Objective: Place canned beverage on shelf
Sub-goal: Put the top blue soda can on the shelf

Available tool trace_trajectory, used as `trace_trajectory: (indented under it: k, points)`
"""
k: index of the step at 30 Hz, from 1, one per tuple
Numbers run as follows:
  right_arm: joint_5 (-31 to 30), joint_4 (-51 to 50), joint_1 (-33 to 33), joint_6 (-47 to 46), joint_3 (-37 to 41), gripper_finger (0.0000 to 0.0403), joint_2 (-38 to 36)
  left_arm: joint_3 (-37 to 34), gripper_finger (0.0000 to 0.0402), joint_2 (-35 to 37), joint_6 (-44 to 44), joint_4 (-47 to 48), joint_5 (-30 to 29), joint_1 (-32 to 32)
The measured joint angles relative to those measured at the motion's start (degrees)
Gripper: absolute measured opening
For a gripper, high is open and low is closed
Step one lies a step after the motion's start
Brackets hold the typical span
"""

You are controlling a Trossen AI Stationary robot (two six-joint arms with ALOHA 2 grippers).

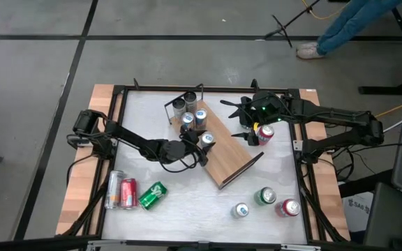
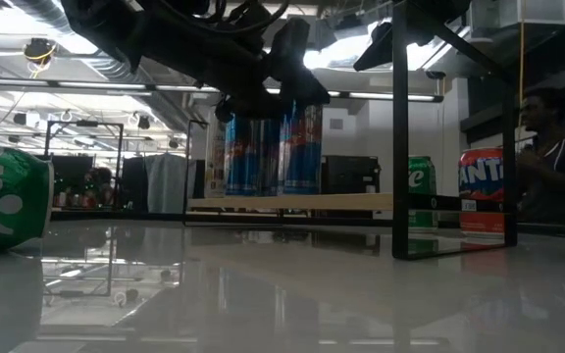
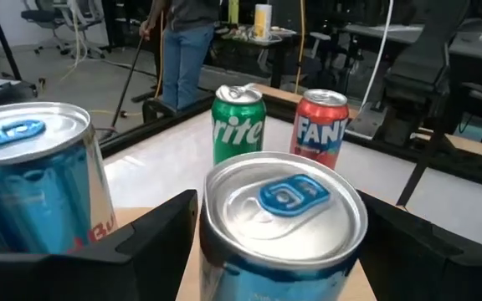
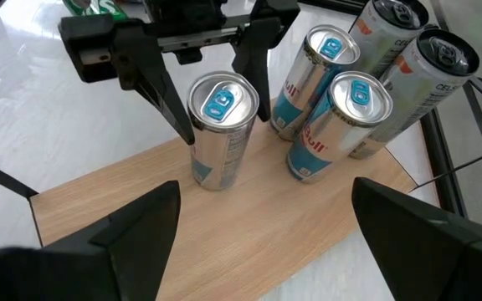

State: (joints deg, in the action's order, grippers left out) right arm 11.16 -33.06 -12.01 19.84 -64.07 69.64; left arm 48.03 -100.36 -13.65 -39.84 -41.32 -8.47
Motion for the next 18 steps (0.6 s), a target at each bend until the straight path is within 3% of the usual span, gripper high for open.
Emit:
trace_trajectory:
  k: [13,18]
  points:
    - [0.0,0.0,0.0,0.0,0.0,0.0342,0.0,0.0,0.0291,0.0,17.6,-10.1,0.0,0.0]
    - [0.0,0.0,0.0,0.0,0.0,0.0342,0.0,0.0,0.0291,0.0,20.4,-12.4,0.2,0.0]
